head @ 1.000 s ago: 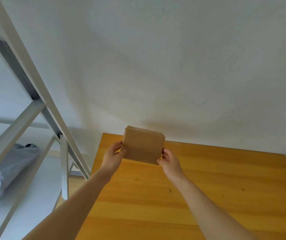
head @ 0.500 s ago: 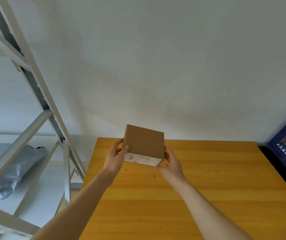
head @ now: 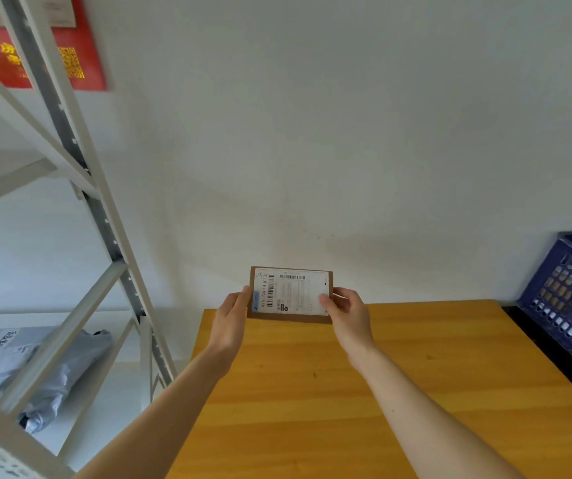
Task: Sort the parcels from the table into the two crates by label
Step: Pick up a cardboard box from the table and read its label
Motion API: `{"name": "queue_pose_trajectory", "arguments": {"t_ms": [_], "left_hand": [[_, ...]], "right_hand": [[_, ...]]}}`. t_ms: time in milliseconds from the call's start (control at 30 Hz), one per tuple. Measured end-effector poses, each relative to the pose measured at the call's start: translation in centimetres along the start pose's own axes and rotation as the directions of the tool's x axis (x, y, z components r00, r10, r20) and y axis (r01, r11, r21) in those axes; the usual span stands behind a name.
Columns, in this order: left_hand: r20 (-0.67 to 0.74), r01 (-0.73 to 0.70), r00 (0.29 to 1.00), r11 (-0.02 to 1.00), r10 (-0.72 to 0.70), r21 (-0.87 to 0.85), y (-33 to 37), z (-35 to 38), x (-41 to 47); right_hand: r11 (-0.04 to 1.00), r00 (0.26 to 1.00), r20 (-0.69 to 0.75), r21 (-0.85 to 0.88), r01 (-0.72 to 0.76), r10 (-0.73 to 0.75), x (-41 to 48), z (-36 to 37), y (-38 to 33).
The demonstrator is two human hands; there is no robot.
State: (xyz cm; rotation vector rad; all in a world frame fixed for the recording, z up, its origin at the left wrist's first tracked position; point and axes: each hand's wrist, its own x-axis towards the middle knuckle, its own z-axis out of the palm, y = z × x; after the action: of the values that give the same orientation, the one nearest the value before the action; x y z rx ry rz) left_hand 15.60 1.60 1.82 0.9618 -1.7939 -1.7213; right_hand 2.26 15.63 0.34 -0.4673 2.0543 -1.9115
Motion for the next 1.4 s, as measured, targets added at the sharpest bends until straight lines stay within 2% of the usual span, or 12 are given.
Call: {"name": "queue_pose_trajectory", "arguments": {"t_ms": [100, 300, 500, 667, 833, 933, 1033, 1133, 1233, 1400], "left_hand": [[0.02, -0.04, 0.999, 0.999, 0.04, 0.024, 0.5, -1.1, 0.2], [0.029, -0.079, 0.996, 0.997, 0.079, -0.014, 1.5, -2.6, 0.6], [0.062, -0.095, 0.993, 0.994, 0.098, -0.05, 2.1, -3.3, -0.3], [0.126, -0.073, 0.988, 0.992, 0.086, -0.101, 2.6, -4.5, -0.3], [0.115, -0.182, 0.975, 0.98, 0.19, -0.079, 3.8, -4.5, -0.6], [0.094, -0.218, 0.97, 0.975, 0.222, -0.05, 4.9, -5.3, -0.1], [0.159, -0.208, 0.965, 0.978, 0.208, -0.019, 5.6, -6.3, 0.3], [0.244, -0.191, 0.952, 0.982, 0.183, 0.009, 6.0, -7.1, 0.1], [0.288, -0.154, 0.946, 0.988, 0.147, 0.001, 5.9, -7.7, 0.1], [0.226, -0.145, 0.964, 0.989, 0.143, -0.01, 5.3, -8.0, 0.4]], "right_hand": [[0.999, 1.0, 0.0, 0.035, -0.005, 0.005, -0.4, 0.7, -0.9], [0.996, 0.995, 0.095, 0.077, -0.038, 0.03, -1.7, 1.7, -1.9], [0.99, 0.995, 0.083, 0.122, -0.067, 0.057, -2.9, 2.5, -1.9], [0.923, 0.974, 0.101, 0.313, -0.225, 0.204, -3.9, 3.2, -1.4], [0.844, 0.952, 0.185, 0.443, -0.302, 0.244, -4.9, 4.9, -1.2], [0.857, 0.954, 0.195, 0.425, -0.292, 0.228, -5.2, 4.8, -0.9], [0.925, 0.963, 0.185, 0.289, -0.246, 0.198, -5.1, 4.2, -1.4], [0.963, 0.938, 0.299, 0.148, -0.224, 0.173, -4.8, 3.1, -2.4], [0.931, 0.854, 0.482, 0.181, -0.316, 0.196, -4.7, 2.7, -3.1], [0.929, 0.814, 0.572, 0.238, -0.284, 0.102, -5.7, 4.3, -3.9]]}}
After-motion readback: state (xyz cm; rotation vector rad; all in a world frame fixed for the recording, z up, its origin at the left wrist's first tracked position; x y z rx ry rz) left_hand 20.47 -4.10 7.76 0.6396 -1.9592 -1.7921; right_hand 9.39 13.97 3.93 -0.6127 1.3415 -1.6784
